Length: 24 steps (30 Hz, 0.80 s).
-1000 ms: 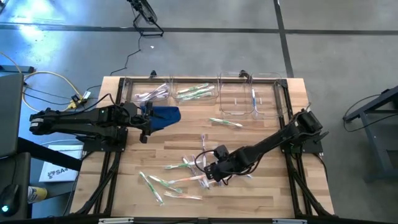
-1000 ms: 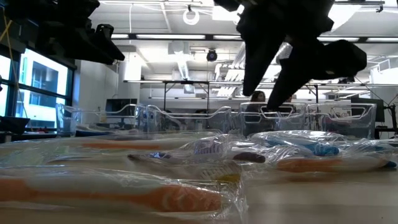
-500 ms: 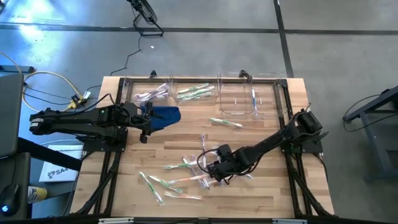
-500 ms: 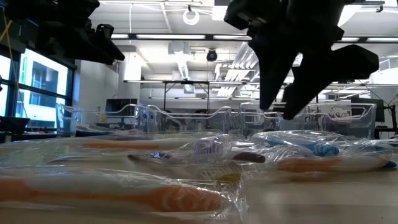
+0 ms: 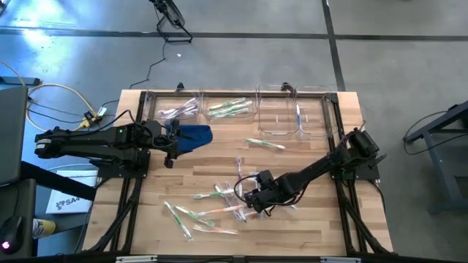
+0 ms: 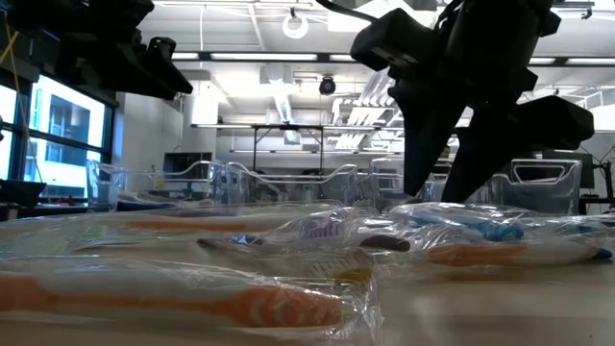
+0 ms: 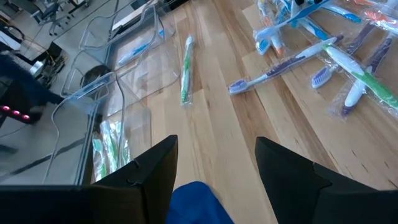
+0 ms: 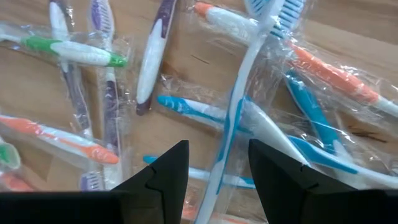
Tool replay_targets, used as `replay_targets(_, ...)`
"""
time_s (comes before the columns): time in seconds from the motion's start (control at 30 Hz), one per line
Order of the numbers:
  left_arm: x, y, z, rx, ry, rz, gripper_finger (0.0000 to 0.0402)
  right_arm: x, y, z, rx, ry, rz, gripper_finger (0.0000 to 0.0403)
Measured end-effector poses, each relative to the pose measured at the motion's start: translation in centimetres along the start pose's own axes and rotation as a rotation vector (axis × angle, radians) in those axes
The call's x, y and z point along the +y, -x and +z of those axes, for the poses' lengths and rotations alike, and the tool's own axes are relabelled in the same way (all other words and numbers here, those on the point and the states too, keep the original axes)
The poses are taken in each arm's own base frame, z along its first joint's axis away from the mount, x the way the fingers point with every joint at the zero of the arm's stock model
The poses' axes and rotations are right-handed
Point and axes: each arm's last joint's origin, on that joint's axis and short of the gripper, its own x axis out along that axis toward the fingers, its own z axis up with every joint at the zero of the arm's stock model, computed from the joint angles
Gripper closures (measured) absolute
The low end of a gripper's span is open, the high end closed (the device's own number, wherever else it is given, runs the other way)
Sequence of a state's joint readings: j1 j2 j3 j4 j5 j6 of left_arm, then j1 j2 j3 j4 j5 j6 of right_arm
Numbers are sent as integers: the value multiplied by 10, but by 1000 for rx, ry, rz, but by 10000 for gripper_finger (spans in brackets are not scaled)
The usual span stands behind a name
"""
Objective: Pick & Place Toothbrushes
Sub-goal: Put the blue toothbrush into the right transparent bin
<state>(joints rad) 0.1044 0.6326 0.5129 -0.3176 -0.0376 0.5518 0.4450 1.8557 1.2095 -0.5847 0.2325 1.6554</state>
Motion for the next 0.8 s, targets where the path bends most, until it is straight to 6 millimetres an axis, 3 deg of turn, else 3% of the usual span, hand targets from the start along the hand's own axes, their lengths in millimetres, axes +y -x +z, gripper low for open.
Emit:
replay_targets(0.53, 0, 0, 0, 4, 0, -2, 192, 0, -25, -6, 25, 13, -26, 246)
replay_targets(0.8, 0, 0, -1, 6, 0, -4, 192, 0, -24, -6, 46, 12, -25, 320)
